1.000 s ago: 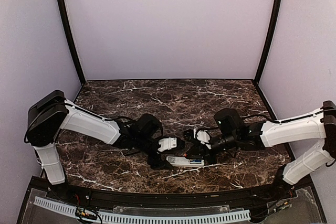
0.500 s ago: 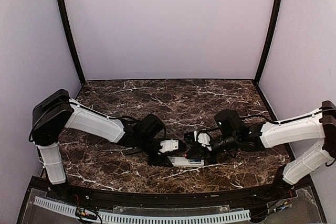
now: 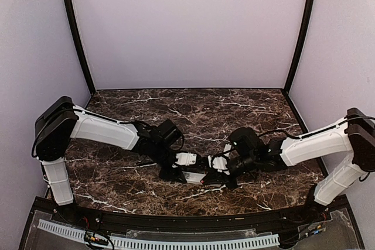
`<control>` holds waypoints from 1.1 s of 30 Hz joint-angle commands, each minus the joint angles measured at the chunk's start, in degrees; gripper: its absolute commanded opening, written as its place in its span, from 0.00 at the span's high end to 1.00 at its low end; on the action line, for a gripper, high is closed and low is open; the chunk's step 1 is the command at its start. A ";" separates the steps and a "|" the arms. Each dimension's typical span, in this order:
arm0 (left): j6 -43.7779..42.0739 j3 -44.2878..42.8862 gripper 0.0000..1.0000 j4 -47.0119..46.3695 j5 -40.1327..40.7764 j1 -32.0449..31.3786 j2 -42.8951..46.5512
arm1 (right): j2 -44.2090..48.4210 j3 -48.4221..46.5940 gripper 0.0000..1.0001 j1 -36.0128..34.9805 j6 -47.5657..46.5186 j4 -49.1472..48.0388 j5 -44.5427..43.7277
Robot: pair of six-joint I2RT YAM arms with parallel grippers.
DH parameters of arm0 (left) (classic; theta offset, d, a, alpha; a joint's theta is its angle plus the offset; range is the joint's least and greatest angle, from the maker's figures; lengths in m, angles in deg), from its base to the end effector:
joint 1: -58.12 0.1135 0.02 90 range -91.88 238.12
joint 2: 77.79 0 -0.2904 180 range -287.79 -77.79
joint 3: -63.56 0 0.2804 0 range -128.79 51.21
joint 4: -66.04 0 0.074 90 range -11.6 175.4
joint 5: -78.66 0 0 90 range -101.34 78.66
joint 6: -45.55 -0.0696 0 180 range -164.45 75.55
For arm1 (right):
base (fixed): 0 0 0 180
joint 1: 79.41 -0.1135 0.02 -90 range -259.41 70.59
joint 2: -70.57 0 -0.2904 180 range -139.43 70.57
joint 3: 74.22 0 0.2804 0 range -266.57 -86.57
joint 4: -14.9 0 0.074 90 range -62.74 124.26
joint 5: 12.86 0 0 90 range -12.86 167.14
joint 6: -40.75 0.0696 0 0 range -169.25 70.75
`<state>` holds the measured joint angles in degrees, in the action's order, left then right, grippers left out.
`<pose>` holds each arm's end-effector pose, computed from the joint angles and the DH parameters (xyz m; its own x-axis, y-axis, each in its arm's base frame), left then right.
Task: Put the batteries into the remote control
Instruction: Hold the remote control without the battery cover at the center of the board.
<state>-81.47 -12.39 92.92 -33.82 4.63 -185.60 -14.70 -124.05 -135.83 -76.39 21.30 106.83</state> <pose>0.2278 -0.3524 0.1237 0.1122 0.7836 -0.6111 0.9934 -0.1021 0.0515 0.1509 0.2896 0.1506 0.0949 -0.5735 -0.8137 -0.9940 -0.0995 -0.0458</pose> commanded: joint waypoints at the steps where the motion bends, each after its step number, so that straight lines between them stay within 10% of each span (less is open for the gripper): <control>1: -4.91 -0.76 0.75 11.40 3.32 0.81 0.12 | -1.24 -1.72 1.00 -1.02 -1.60 -0.76 -3.22; 33: -9.19 -0.52 0.74 17.39 8.19 2.54 -0.04 | -9.97 -6.26 1.00 -1.40 -3.99 -0.10 -10.29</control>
<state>-88.88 -14.00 101.05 -30.65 5.90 -185.60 -23.16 -129.12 -137.41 -80.23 20.45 98.13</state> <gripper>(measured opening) 0.350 0.039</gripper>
